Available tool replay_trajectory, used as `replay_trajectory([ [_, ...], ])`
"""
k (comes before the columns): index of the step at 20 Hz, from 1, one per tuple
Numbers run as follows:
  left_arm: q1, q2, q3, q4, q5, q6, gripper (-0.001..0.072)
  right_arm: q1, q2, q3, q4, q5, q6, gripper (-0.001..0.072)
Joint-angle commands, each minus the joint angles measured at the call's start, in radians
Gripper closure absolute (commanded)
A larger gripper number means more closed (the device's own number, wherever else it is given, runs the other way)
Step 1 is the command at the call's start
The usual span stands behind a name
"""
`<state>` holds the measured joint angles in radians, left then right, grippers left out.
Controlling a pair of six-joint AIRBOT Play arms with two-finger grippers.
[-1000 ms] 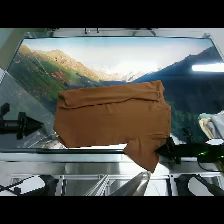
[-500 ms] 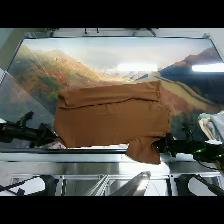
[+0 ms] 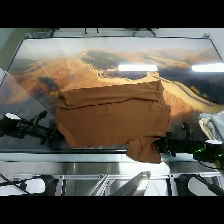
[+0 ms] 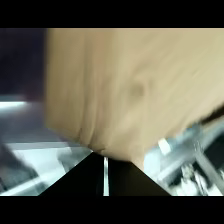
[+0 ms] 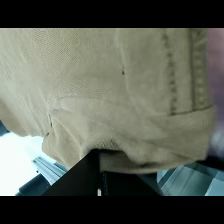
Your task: Fold the shirts.
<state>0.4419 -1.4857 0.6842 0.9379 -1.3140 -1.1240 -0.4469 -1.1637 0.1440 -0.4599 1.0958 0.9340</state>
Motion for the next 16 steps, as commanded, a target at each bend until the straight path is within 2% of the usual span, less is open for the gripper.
replay_trajectory([
  [1,-0.005,0.081,0.047,-0.014,-0.073,-0.007,0.069,0.0,0.001,0.001,0.001,0.073,0.003,0.0696],
  [6,-0.005,0.31,0.103,-0.012,-0.414,-0.163,0.0691,0.0,0.108,0.005,0.031,0.261,-0.021,0.0696],
  [8,-0.005,0.407,0.071,-0.013,-0.445,-0.209,0.069,0.0,0.189,0.008,0.063,0.364,-0.016,0.0696],
  [11,0.01,0.502,0.016,0.049,-0.456,-0.212,0.069,0.0,0.345,0.013,0.206,0.465,0.029,0.0696],
  [14,0.126,0.534,-0.001,0.288,-0.41,-0.24,0.0689,-0.002,0.469,0.079,0.211,0.367,0.115,0.0696],
  [15,0.178,0.525,0.0,0.298,-0.384,-0.256,0.0689,-0.003,0.48,0.105,0.211,0.299,0.138,0.0696],
  [16,0.21,0.507,0.003,0.243,-0.344,-0.256,0.0689,0.0,0.475,0.127,0.213,0.24,0.14,0.0696],
])
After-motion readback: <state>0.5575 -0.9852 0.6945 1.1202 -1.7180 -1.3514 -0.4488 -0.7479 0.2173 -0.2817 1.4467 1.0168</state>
